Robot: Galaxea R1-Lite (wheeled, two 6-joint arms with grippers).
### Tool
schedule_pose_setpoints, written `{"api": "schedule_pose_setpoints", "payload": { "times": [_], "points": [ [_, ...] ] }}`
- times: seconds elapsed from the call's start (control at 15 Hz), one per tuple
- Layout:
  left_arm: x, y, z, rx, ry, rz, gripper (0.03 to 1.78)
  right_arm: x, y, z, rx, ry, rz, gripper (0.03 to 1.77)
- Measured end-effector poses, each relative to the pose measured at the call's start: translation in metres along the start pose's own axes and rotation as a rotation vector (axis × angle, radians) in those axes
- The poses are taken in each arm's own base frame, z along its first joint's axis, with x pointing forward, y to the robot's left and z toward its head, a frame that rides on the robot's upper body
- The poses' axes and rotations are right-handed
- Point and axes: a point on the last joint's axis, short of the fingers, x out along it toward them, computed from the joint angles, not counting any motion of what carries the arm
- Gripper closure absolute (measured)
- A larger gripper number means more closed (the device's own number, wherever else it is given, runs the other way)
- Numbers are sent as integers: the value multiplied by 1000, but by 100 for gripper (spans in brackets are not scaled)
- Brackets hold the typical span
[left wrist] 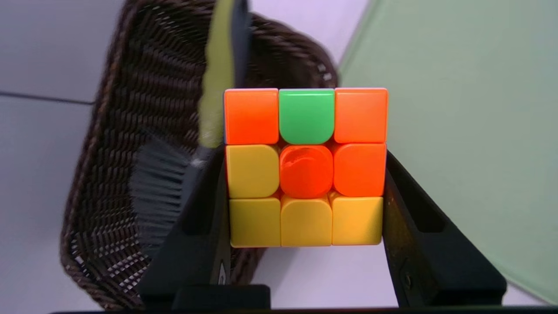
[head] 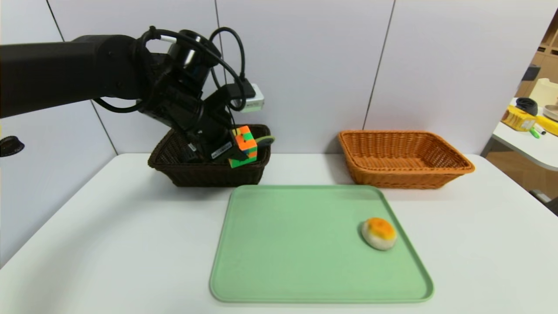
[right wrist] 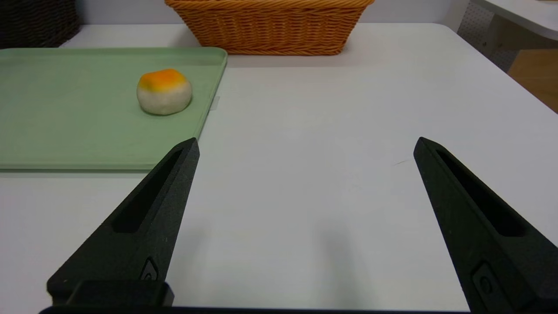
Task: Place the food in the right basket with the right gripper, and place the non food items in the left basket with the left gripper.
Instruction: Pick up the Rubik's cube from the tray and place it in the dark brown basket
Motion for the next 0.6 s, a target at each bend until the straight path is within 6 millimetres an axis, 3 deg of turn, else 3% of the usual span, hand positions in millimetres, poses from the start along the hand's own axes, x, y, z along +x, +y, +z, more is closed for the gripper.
{"api": "schedule_pose_setpoints", "payload": {
  "times": [0.27,0.6],
  "points": [
    [0,37,-31,-87,30,101,87,0,0,0,0,0,0,10],
    [15,74,-65,-148,39,212,87,0,0,0,0,0,0,10]
  ]
}}
